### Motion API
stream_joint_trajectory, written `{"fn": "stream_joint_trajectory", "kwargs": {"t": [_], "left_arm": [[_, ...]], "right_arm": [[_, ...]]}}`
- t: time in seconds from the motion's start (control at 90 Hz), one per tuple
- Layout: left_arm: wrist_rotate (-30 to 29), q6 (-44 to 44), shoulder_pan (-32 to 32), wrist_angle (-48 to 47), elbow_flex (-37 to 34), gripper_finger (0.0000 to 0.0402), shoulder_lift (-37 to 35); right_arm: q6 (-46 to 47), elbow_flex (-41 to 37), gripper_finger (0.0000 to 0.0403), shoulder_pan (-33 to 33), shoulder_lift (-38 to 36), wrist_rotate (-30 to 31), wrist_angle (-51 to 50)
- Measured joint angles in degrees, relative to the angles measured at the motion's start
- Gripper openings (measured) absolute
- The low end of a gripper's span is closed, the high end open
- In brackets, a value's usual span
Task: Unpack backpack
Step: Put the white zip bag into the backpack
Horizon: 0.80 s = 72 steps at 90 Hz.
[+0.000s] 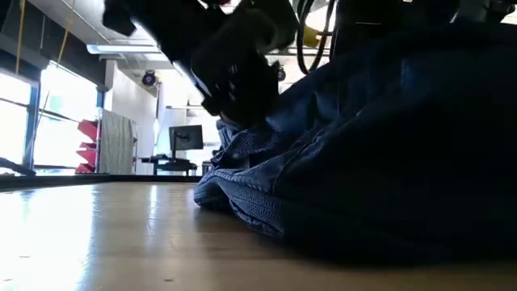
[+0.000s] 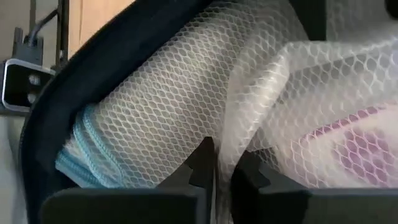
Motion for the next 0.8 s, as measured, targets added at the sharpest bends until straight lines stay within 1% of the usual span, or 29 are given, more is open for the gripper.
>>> {"fn": "stream_joint_trajectory", "kwargs": {"t": [0.156,0.289,0.389,0.489,0.578,0.656,0.7,0.8], "left_arm": [[1.03,-0.53,0.09,-0.12,0.07,0.0093,1.67],[1.05,-0.5,-0.07,-0.91,0.04,0.009,1.72],[1.07,-0.5,-0.07,-1.19,0.02,0.009,1.72],[1.08,-0.48,-0.07,-1.68,0.0,0.009,1.72],[1.1,-0.45,-0.12,-2.19,-0.03,0.009,1.58],[1.08,-0.44,-0.37,-2.48,-0.07,0.009,1.44],[1.05,-0.36,-0.51,-2.55,-0.07,0.009,1.43],[1.18,-0.39,-0.77,-3.52,-0.09,0.009,1.06]], "right_arm": [[-1.96,-0.07,0.007,0.04,-3.14,-0.36,-1.94],[-1.96,0.78,0.0102,0.59,-7.45,-0.07,-7.01],[-2.86,2.84,0.0107,2.49,-10.34,5.2,-11.37],[-4.06,3.99,0.0107,4.91,-11.62,11.33,-10.71],[-3.07,4.0,0.0107,6.03,-10.18,13.76,-10.39],[-2.14,4.02,0.0107,6.38,-6.93,14.75,-9.06],[-2.16,4.0,0.0107,6.49,-4.6,13.95,-7.37],[-2.83,4.02,0.0107,6.47,0.43,9.94,-2.99]]}}
